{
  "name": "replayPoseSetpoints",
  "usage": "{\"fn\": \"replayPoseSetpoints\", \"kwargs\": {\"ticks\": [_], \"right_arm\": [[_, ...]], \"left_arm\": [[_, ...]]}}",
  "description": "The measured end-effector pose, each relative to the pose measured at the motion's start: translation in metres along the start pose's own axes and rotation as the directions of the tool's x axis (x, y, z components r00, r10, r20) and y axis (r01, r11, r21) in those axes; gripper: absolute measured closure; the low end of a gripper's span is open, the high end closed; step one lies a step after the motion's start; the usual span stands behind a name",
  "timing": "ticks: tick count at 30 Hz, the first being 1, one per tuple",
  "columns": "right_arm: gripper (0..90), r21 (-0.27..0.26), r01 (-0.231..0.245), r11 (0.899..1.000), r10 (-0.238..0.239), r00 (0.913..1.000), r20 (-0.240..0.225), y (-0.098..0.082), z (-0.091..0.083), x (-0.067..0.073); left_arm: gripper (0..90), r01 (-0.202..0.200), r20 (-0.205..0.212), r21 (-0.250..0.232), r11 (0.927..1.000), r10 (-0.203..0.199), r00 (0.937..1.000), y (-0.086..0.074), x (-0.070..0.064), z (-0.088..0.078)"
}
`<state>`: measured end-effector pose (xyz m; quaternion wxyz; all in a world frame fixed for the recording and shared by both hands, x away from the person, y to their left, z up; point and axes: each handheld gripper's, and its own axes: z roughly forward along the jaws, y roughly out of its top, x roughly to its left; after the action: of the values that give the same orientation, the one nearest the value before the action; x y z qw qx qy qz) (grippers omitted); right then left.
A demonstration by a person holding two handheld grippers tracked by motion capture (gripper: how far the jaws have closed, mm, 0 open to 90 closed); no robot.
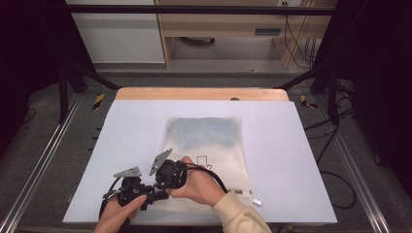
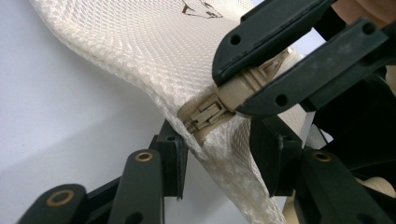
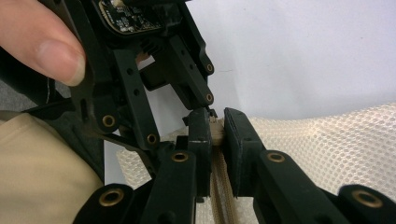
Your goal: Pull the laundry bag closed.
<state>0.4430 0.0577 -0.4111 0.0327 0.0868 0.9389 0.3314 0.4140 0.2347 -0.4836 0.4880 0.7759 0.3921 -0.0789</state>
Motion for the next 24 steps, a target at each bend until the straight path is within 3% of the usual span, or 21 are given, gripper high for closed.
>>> {"fn": "replayPoseSetpoints", "kwargs": {"ticks": [11, 24], "right_arm": [[81.8, 0.0, 0.002, 1.0, -0.002, 1.0, -0.006, 0.0, 0.0013, 0.0001], [81.8, 0.0, 0.001, 1.0, -0.001, 1.0, -0.006, -0.001, 0.0004, -0.0006]], "left_arm": [[55.6, 0.003, -0.014, 0.023, 0.9997, -0.002, 0.9999, -0.0005, 0.0017, 0.0078], [67.3, 0.006, 0.003, 0.02, 0.9998, -0.006, 1.0, 0.001, 0.0033, 0.0101]]}}
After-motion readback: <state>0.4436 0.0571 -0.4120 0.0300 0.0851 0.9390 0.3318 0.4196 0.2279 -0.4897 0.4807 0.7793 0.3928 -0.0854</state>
